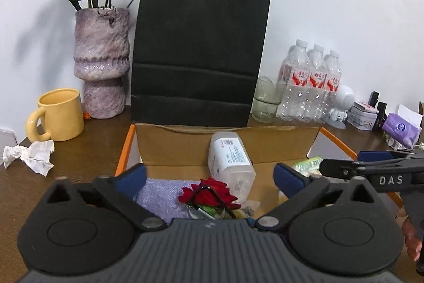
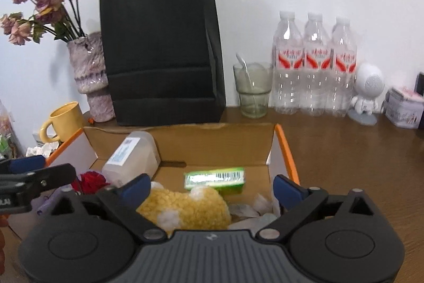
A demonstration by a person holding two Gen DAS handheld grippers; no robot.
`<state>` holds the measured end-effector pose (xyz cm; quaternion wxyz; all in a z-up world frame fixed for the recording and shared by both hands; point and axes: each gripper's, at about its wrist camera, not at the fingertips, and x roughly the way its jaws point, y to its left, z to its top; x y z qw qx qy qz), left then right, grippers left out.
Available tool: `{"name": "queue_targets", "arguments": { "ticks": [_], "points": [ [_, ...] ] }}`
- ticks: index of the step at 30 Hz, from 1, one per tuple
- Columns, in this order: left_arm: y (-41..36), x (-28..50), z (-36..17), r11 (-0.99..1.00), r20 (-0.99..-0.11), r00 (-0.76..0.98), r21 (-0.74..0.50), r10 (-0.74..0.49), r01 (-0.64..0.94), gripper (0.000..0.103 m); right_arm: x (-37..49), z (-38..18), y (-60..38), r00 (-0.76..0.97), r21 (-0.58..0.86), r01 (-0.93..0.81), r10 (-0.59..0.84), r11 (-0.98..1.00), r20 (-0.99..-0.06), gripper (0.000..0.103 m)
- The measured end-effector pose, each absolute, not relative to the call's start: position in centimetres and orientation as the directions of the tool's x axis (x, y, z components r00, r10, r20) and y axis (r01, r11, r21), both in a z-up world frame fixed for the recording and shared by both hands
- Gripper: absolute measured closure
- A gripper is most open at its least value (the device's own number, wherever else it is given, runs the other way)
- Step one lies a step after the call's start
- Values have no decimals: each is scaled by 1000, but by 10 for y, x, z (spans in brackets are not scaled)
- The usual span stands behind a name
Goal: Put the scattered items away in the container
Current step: 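Carry the carabiner and wrapper into the box and open both tools, then grasp the small black clip with the left tool while the right tool grasps the white round cap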
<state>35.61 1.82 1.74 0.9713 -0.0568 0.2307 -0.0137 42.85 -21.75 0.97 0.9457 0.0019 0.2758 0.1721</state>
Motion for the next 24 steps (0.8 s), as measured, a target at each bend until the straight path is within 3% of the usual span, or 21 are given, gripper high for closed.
{"name": "queue_targets", "arguments": {
  "ticks": [16,24],
  "points": [
    [13,351,20,994,-458,888,-108,-47,-3,0,414,18,-211,793,51,-329,305,943,-527,2],
    [2,318,37,994,-409,910,-105,-65,23,0,377,31,-219,808,22,-352,315,936,-498,2]
  ]
}}
